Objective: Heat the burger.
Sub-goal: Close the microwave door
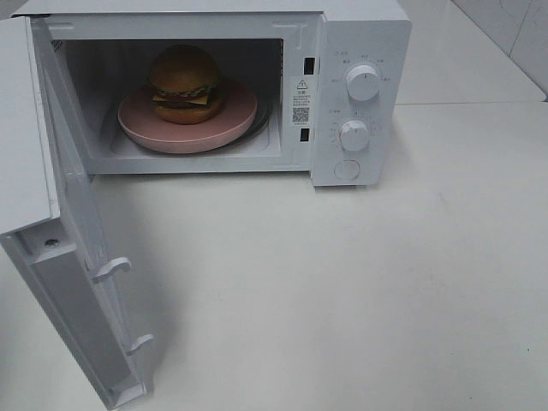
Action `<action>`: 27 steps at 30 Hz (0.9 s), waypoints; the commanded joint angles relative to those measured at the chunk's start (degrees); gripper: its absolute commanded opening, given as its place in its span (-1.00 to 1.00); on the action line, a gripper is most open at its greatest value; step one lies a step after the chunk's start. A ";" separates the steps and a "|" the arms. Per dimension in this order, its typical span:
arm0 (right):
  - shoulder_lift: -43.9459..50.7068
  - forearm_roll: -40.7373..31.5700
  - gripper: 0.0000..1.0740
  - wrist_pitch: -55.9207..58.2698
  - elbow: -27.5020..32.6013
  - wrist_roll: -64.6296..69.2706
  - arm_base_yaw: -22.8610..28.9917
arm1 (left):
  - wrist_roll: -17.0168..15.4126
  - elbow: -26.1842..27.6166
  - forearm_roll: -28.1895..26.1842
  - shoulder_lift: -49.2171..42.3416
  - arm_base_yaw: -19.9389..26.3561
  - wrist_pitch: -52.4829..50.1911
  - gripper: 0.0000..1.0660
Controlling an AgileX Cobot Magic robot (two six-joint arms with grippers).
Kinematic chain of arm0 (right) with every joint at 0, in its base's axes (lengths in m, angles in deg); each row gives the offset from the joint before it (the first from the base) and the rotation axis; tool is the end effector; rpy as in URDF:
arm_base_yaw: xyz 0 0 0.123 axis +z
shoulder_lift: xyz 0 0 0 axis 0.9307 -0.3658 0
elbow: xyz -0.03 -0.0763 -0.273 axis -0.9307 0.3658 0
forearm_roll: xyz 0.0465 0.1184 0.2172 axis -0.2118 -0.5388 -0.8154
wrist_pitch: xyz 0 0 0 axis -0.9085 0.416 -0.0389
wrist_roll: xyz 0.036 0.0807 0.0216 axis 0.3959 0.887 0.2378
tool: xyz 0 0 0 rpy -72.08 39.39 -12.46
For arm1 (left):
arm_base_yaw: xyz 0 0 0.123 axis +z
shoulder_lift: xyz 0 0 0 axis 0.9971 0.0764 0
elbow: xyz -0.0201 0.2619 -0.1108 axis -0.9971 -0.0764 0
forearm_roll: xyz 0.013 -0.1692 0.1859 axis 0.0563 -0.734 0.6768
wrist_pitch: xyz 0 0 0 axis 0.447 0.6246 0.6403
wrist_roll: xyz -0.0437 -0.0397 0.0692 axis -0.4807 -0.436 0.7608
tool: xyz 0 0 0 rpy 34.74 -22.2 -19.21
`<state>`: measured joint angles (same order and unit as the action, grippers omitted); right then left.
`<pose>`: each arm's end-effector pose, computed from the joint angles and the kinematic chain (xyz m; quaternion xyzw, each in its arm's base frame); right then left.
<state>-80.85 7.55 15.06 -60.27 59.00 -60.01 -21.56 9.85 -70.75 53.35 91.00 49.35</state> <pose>-0.0013 -0.0152 0.2864 0.0256 0.8242 0.0019 0.5657 0.0935 0.0050 0.2637 -0.0610 0.7852 -0.0160 0.6160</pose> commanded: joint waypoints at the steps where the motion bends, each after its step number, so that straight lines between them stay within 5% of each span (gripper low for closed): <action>1: 1.43 0.11 0.39 -0.40 0.17 0.17 -0.23 | -0.34 -1.78 -1.20 1.72 0.00 -7.39 -1.00; 9: 1.43 0.11 0.39 -0.40 0.17 0.17 -0.23 | -0.40 -7.16 -0.34 9.74 0.00 -25.61 -1.00; 14: 1.43 0.11 0.39 -0.40 0.17 0.17 -0.23 | -3.55 -7.96 3.04 15.24 0.00 -32.60 -1.00; 19: 1.43 0.11 0.39 -0.40 0.17 0.17 -0.23 | -13.41 -7.96 15.64 21.37 0.00 -36.90 -1.00; 20: 1.43 0.11 0.39 -0.40 0.17 0.17 -0.23 | -13.41 -7.96 15.64 21.37 0.00 -36.90 -1.00; 22: 1.43 0.11 0.39 -0.40 0.17 0.17 -0.23 | -20.40 -7.96 23.38 24.47 0.00 -38.56 -1.00; 23: 1.43 0.11 0.39 -0.40 0.17 0.17 -0.23 | -20.40 -7.96 23.38 24.47 0.00 -38.56 -1.00; 25: 1.43 0.11 0.39 -0.40 0.17 0.17 -0.23 | -28.59 -7.96 32.26 28.02 0.00 -44.35 -1.00; 27: 1.43 0.11 0.39 -0.40 0.17 0.17 -0.23 | -29.85 -7.96 34.38 29.05 0.00 -46.29 -1.00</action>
<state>-80.85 7.55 15.06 -60.27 59.00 -60.01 -46.14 1.88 -42.62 80.33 91.00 8.78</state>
